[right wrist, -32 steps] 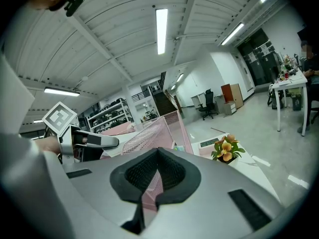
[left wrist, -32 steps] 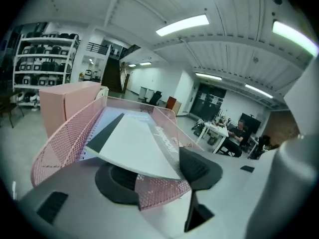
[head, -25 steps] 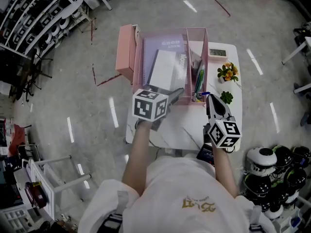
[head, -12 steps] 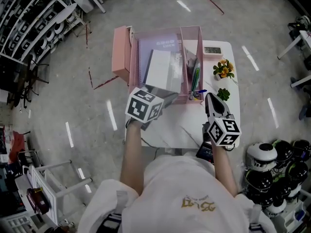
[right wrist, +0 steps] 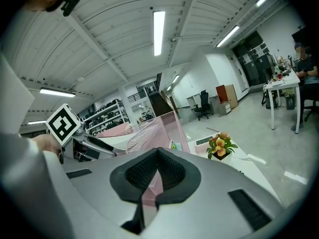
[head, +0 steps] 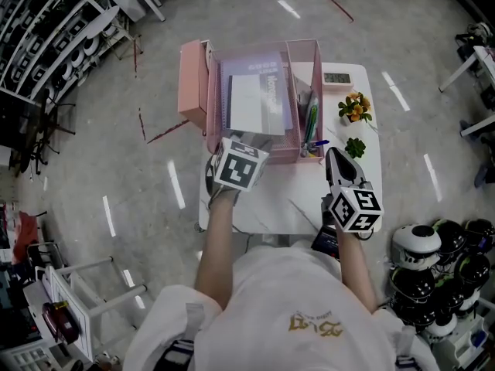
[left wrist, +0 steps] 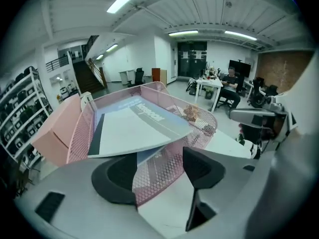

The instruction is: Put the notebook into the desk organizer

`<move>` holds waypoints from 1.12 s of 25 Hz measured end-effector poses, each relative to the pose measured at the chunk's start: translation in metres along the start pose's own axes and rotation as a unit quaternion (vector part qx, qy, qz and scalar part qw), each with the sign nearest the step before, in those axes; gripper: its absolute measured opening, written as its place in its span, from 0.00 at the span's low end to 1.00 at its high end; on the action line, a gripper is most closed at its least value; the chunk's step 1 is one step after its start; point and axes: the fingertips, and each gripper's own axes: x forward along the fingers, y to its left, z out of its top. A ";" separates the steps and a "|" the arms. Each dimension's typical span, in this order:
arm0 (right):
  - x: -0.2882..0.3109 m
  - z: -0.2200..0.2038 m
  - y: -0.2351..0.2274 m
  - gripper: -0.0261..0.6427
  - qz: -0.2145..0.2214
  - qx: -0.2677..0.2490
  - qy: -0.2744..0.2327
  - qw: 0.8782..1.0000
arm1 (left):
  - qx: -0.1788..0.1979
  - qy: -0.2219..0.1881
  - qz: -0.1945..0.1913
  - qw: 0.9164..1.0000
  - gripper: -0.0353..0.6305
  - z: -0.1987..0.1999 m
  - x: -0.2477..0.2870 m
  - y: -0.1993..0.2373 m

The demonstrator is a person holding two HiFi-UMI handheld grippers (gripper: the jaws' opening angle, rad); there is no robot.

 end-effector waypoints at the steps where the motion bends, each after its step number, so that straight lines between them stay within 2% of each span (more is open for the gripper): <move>1: -0.001 0.000 0.000 0.06 -0.001 0.000 0.000 1.000 | -0.002 0.007 -0.011 1.000 0.51 -0.003 -0.001 -0.002; 5: -0.003 0.000 0.002 0.06 -0.005 -0.001 -0.002 1.000 | -0.045 0.005 -0.079 0.996 0.42 -0.009 -0.010 -0.009; 9: -0.006 -0.002 0.010 0.06 -0.004 -0.006 -0.001 1.000 | -0.055 -0.012 -0.104 0.993 0.31 -0.011 -0.020 -0.008; 11: -0.007 -0.003 0.015 0.06 -0.003 -0.009 -0.002 1.000 | -0.058 -0.039 -0.103 0.992 0.23 -0.009 -0.025 -0.006; 13: -0.007 -0.003 0.020 0.06 -0.002 -0.012 -0.003 1.000 | -0.067 -0.086 -0.097 0.989 0.10 -0.004 -0.031 -0.003; 14: -0.008 -0.003 0.023 0.06 -0.002 -0.014 -0.005 1.000 | -0.078 -0.113 -0.097 0.986 0.08 -0.001 -0.035 -0.002; 17: -0.011 -0.002 0.032 0.06 -0.003 -0.022 -0.009 1.000 | -0.120 -0.189 -0.103 0.969 0.08 0.006 -0.052 -0.002; 19: -0.014 -0.001 0.042 0.06 -0.003 -0.028 -0.011 1.000 | -0.129 -0.224 -0.102 0.961 0.08 0.005 -0.065 -0.003; 23: -0.021 -0.005 0.059 0.06 -0.001 -0.043 -0.016 0.999 | -0.125 -0.263 -0.088 0.953 0.08 -0.010 -0.079 -0.009; 28: -0.034 -0.016 0.075 0.06 -0.004 -0.054 -0.020 0.998 | -0.185 -0.291 -0.083 0.935 0.08 -0.033 -0.093 -0.008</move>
